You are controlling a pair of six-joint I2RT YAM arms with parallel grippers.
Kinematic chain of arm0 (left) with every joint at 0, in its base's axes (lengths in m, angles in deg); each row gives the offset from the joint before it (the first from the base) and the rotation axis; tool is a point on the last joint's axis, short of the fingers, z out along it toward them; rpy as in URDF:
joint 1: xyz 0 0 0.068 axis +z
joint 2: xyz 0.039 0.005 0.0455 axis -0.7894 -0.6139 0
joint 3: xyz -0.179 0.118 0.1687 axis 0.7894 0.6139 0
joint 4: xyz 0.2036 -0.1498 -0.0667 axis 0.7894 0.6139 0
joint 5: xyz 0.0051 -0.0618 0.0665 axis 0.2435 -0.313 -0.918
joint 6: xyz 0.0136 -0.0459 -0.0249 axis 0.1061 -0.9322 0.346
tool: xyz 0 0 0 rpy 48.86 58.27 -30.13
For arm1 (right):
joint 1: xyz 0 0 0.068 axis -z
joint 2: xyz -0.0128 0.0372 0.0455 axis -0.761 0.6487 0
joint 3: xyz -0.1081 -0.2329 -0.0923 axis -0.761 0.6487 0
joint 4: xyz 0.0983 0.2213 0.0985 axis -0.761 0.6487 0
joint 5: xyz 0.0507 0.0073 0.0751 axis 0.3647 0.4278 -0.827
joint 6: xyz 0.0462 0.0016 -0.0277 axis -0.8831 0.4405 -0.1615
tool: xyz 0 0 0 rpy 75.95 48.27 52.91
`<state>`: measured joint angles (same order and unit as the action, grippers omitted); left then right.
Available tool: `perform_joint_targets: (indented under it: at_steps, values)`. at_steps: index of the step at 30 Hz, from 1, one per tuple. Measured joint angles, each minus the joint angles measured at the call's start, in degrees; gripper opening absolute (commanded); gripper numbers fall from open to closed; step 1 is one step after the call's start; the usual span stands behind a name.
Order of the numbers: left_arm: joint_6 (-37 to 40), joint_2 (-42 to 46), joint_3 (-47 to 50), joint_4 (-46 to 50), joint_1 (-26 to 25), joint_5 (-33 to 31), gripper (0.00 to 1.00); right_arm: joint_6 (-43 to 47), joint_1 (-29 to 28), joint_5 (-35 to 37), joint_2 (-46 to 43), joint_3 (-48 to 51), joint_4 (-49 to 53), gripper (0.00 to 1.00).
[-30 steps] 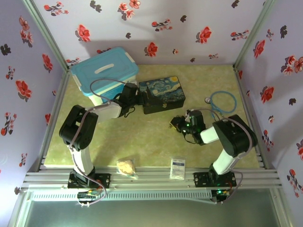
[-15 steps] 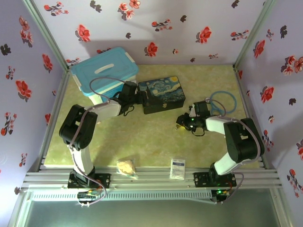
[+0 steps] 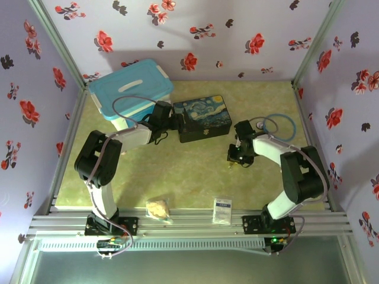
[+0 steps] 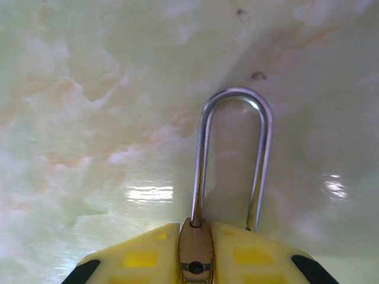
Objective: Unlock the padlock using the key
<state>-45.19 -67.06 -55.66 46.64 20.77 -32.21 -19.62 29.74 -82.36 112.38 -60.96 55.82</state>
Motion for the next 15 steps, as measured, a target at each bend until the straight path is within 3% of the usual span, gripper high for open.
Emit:
perform_joint_targets:
  at_steps: [9,15]
  values:
    - [0.04,0.04,-0.07,0.24,0.15,0.00,0.58,2.82,-8.07,15.23,5.66,-7.93,12.20,0.32]
    - [0.28,0.50,-0.44,2.01,0.44,-0.02,0.61,2.58,-10.99,17.00,7.21,-8.57,13.09,0.37]
